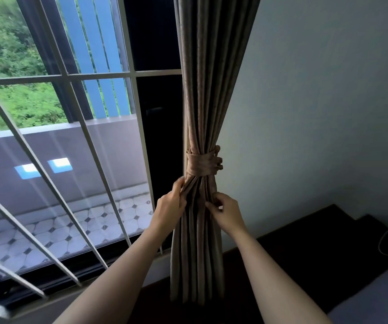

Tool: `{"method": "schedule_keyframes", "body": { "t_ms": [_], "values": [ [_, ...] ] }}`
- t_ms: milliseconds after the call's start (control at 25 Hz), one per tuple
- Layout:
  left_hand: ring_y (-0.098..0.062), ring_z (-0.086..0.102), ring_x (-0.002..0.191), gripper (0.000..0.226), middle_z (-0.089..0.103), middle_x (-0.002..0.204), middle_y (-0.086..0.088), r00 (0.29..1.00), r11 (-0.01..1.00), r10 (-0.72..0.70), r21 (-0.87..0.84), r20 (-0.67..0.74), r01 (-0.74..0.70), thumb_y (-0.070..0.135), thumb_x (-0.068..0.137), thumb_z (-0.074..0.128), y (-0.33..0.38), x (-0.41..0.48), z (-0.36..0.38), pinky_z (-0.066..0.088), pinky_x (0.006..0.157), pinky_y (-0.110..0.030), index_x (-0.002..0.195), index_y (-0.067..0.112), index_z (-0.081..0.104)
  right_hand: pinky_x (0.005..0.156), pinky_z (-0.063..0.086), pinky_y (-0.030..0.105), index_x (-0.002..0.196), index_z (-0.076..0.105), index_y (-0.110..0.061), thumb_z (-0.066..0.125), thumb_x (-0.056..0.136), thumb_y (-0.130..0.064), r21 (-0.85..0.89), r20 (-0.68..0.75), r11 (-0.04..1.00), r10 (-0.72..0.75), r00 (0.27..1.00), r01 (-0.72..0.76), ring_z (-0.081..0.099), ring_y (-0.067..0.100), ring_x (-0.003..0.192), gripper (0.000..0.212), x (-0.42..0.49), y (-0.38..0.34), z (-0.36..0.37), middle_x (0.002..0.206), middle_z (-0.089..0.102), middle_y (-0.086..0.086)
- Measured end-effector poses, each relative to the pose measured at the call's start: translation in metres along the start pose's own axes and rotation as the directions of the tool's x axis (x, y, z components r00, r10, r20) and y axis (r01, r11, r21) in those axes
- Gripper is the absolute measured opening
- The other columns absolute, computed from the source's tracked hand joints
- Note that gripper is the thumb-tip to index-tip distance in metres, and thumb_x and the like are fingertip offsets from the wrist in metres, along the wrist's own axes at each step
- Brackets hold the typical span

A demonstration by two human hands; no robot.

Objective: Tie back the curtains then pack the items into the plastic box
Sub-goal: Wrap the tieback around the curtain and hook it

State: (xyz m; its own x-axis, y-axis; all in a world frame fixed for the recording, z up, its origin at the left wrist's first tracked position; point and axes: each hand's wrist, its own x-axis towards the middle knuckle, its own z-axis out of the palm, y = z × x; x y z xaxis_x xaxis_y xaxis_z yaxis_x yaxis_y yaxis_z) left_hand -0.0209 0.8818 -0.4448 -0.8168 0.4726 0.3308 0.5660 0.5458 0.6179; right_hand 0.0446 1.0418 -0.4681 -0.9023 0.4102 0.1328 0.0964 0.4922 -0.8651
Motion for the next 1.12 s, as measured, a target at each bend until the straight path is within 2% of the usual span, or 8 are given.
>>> {"method": "schedule_keyframes", "body": {
  "t_ms": [160, 280, 480, 680, 800, 960, 1040, 1120],
  "values": [
    [-0.019, 0.060, 0.082, 0.015, 0.064, 0.099, 0.002, 0.992, 0.980, -0.129, -0.151, 0.006, 0.128, 0.028, 0.091, 0.051, 0.005, -0.010, 0.005, 0.048, 0.071, -0.034, 0.095, 0.018, 0.062, 0.077, 0.056, 0.034, 0.102, 0.064, -0.015, 0.065, 0.082, -0.023, -0.039, -0.048, 0.997, -0.070, 0.996, 0.068, 0.063, 0.014, 0.084, 0.022, -0.007, 0.005, 0.001, 0.095, 0.066, 0.002],
    [-0.024, 0.067, 0.073, 0.013, 0.065, 0.104, -0.011, 0.982, 0.992, 0.123, 0.049, -0.146, -0.117, 0.010, 0.082, 0.066, -0.006, -0.013, 0.020, 0.055, 0.061, -0.031, 0.091, 0.001, 0.066, 0.081, 0.056, 0.030, 0.107, 0.064, -0.017, 0.068, 0.081, -0.037, -0.011, -0.015, 0.998, -0.056, 0.998, 0.055, 0.065, 0.009, 0.088, 0.033, -0.005, -0.001, 0.003, 0.099, 0.069, -0.002],
    [-0.032, 0.063, 0.074, 0.017, 0.061, 0.102, -0.014, 0.996, 0.998, 0.008, 0.060, -0.092, -0.003, 0.013, 0.088, 0.063, 0.001, 0.000, 0.019, 0.042, 0.060, -0.029, 0.087, -0.004, 0.063, 0.075, 0.054, 0.026, 0.099, 0.065, -0.017, 0.070, 0.077, -0.045, -0.120, -0.081, 0.984, -0.141, 0.987, 0.131, 0.066, 0.010, 0.081, 0.036, 0.014, -0.026, -0.006, 0.090, 0.072, -0.003],
    [-0.012, 0.036, 0.056, 0.018, 0.040, 0.076, 0.005, 0.995, 0.995, 0.101, 0.018, -0.012, -0.101, 0.008, 0.083, 0.057, -0.001, 0.002, 0.010, 0.027, 0.056, -0.025, 0.072, 0.006, 0.044, 0.072, 0.044, 0.030, 0.105, 0.060, -0.007, 0.062, 0.085, -0.024, -0.320, -0.078, 0.936, -0.182, 0.980, 0.148, 0.065, 0.031, 0.086, 0.026, 0.025, -0.034, -0.004, 0.092, 0.070, 0.012],
    [-0.012, 0.028, 0.052, 0.018, 0.035, 0.070, 0.007, 0.975, 0.976, 0.220, -0.012, 0.011, -0.220, 0.021, 0.078, 0.046, -0.006, -0.001, 0.002, 0.025, 0.053, -0.021, 0.067, 0.011, 0.036, 0.072, 0.043, 0.035, 0.105, 0.056, -0.003, 0.055, 0.089, -0.020, -0.436, -0.088, 0.891, -0.184, 0.979, 0.129, 0.062, 0.038, 0.087, 0.023, 0.031, -0.040, 0.002, 0.093, 0.068, 0.017],
    [-0.012, 0.048, 0.063, 0.020, 0.048, 0.081, 0.006, 0.977, 0.976, 0.213, -0.037, 0.014, -0.213, 0.026, 0.088, 0.051, -0.020, 0.000, 0.004, 0.042, 0.058, -0.020, 0.080, 0.008, 0.051, 0.072, 0.046, 0.026, 0.110, 0.058, -0.010, 0.058, 0.089, -0.024, -0.182, 0.048, 0.968, -0.166, 0.985, 0.172, 0.064, 0.022, 0.084, 0.025, 0.024, -0.035, 0.000, 0.096, 0.069, 0.008],
    [-0.007, 0.061, 0.073, 0.016, 0.059, 0.086, 0.007, 0.999, 0.978, 0.044, -0.205, 0.031, -0.036, 0.021, 0.091, 0.058, -0.024, -0.005, 0.003, 0.050, 0.063, -0.014, 0.093, 0.011, 0.046, 0.074, 0.050, 0.028, 0.105, 0.063, -0.010, 0.057, 0.092, -0.025, -0.057, 0.073, 0.988, -0.140, 0.987, 0.145, 0.063, 0.016, 0.082, 0.020, 0.015, -0.016, -0.006, 0.094, 0.069, 0.004],
    [-0.005, 0.061, 0.072, 0.018, 0.062, 0.085, 0.008, 0.995, 0.968, -0.082, -0.233, 0.055, 0.093, 0.014, 0.091, 0.059, -0.024, -0.006, 0.002, 0.045, 0.060, -0.010, 0.102, 0.011, 0.045, 0.072, 0.049, 0.028, 0.098, 0.066, -0.009, 0.054, 0.094, -0.020, -0.038, 0.047, 0.992, -0.118, 0.992, 0.120, 0.063, 0.016, 0.079, 0.016, 0.006, -0.001, -0.009, 0.088, 0.068, 0.001]
  ]
}}
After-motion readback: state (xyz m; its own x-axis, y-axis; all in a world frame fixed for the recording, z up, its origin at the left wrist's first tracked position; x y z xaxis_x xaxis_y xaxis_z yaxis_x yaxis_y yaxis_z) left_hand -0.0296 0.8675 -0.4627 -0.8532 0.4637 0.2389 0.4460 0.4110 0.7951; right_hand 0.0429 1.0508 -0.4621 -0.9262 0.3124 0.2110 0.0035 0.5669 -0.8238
